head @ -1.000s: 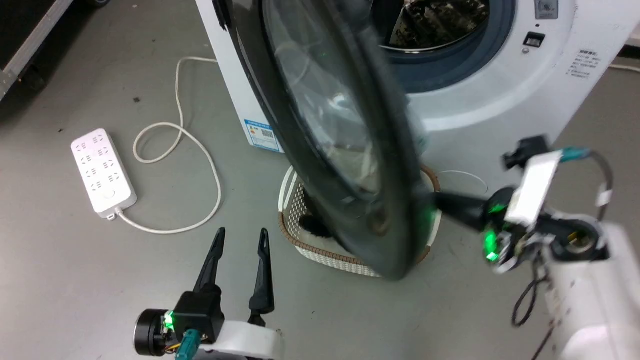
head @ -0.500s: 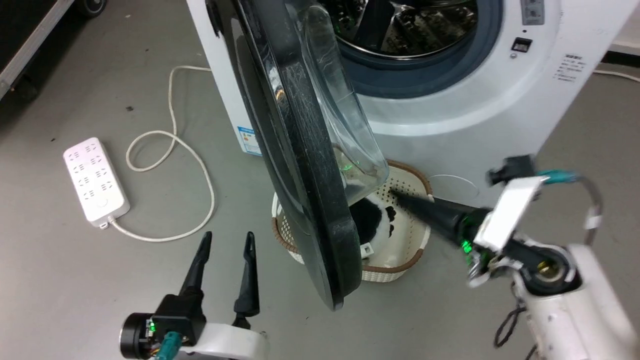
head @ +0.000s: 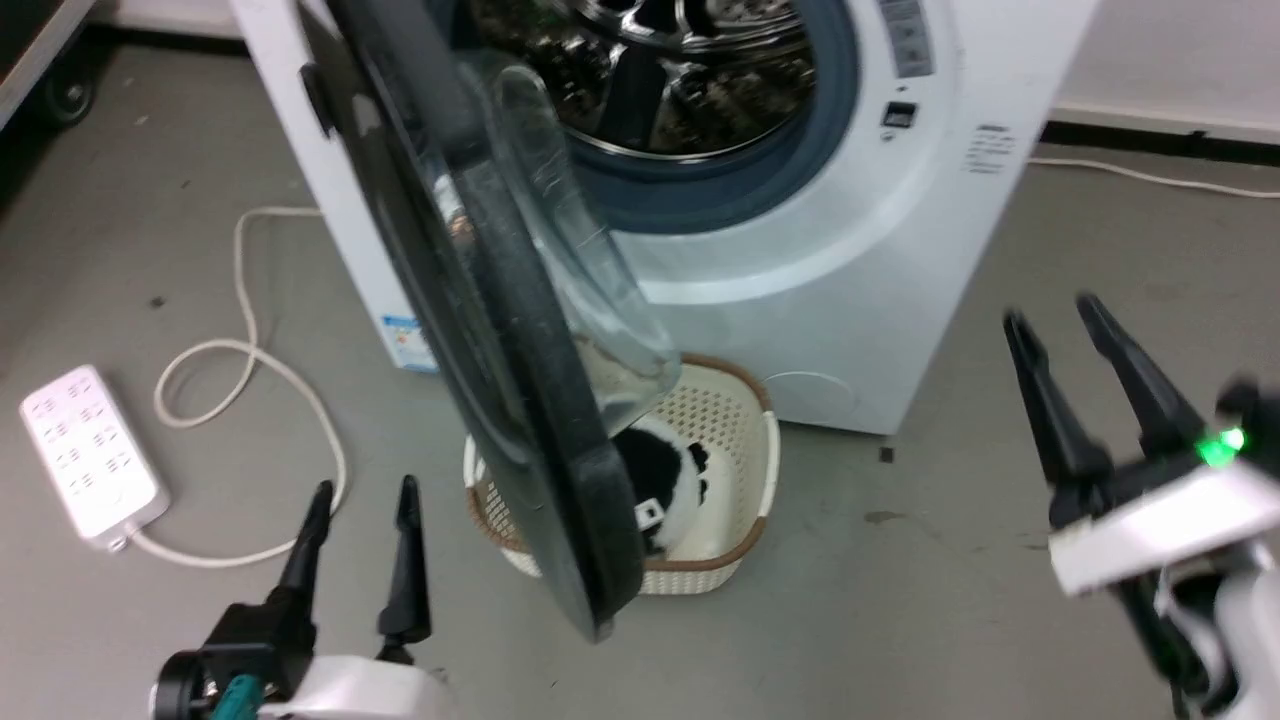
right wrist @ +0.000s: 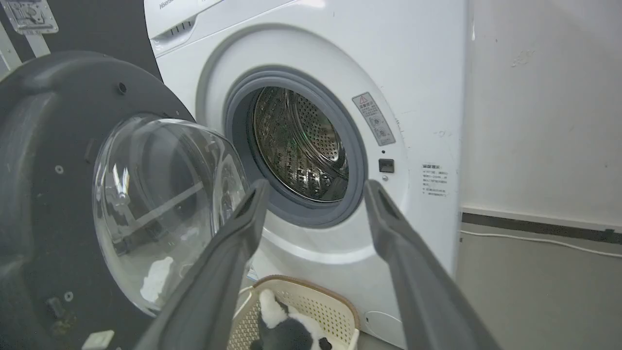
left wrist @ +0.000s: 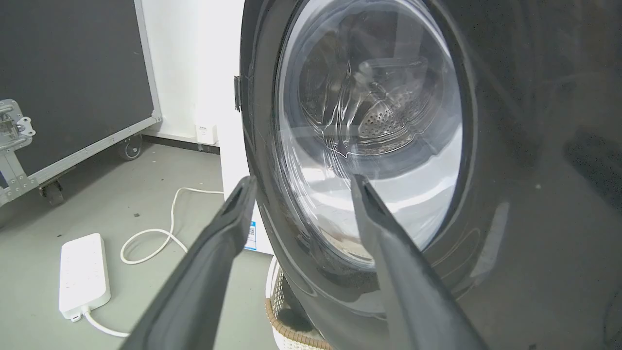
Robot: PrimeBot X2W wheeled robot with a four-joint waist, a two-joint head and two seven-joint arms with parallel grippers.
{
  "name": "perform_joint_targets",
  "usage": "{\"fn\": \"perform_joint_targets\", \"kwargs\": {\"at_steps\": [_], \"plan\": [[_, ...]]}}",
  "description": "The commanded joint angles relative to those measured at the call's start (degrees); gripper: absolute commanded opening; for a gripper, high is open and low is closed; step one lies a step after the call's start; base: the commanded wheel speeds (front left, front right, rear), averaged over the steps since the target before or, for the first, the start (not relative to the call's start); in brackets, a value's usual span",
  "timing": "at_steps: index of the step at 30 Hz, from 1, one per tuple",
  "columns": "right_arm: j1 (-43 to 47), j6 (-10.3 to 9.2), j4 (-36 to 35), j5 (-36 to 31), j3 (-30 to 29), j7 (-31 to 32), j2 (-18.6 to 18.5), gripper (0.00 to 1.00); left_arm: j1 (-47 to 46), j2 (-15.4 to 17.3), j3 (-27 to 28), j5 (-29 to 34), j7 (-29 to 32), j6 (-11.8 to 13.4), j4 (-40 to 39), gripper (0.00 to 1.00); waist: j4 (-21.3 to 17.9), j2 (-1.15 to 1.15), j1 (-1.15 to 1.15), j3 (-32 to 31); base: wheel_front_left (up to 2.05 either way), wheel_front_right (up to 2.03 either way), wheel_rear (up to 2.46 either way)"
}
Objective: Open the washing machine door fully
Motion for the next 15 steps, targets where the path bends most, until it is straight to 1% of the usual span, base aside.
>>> {"fn": "perform_joint_targets", "kwargs": {"at_steps": [1,2,4,8,12,15], "plan": [[1.4,0.05,0.2,-1.5,0.0,-1.2,0.0,1.0,0.8,0.2,0.4,0.0,-0.3,-0.3,0.0,1.0,-1.3,-0.01,0.0,-1.1,0.0,0.0,0.0],[2.7,0.05,0.5,-4.7,-0.5,-3.8,0.4,1.0,1.1,0.2,1.0,0.1,-0.3,-0.8,0.0,1.0,-1.8,-0.01,0.0,-1.3,0.0,0.0,0.0],[5.3,0.05,0.7,-10.9,-2.0,-6.7,1.8,1.0,1.6,0.3,2.1,0.2,-0.3,-1.9,0.0,1.0,-2.8,-0.01,0.0,-1.6,0.0,0.0,0.0],[11.0,0.05,-0.7,-20.5,-6.0,-8.7,6.9,1.0,2.4,0.3,3.4,0.7,-0.3,-3.4,-0.1,1.0,-4.1,-0.01,0.0,-2.1,0.0,0.0,0.0],[17.2,0.05,-1.8,-27.8,-10.2,-9.1,12.5,1.0,2.3,0.2,3.7,1.2,-0.3,-4.2,-0.2,1.0,-4.4,-0.01,0.0,-2.0,0.0,0.0,0.0],[20.5,0.05,-3.2,-30.8,-11.6,-9.2,14.9,1.0,2.0,0.2,3.4,1.7,-0.3,-4.4,-0.2,1.0,-4.3,-0.01,0.0,-1.9,0.0,0.0,0.0]]}}
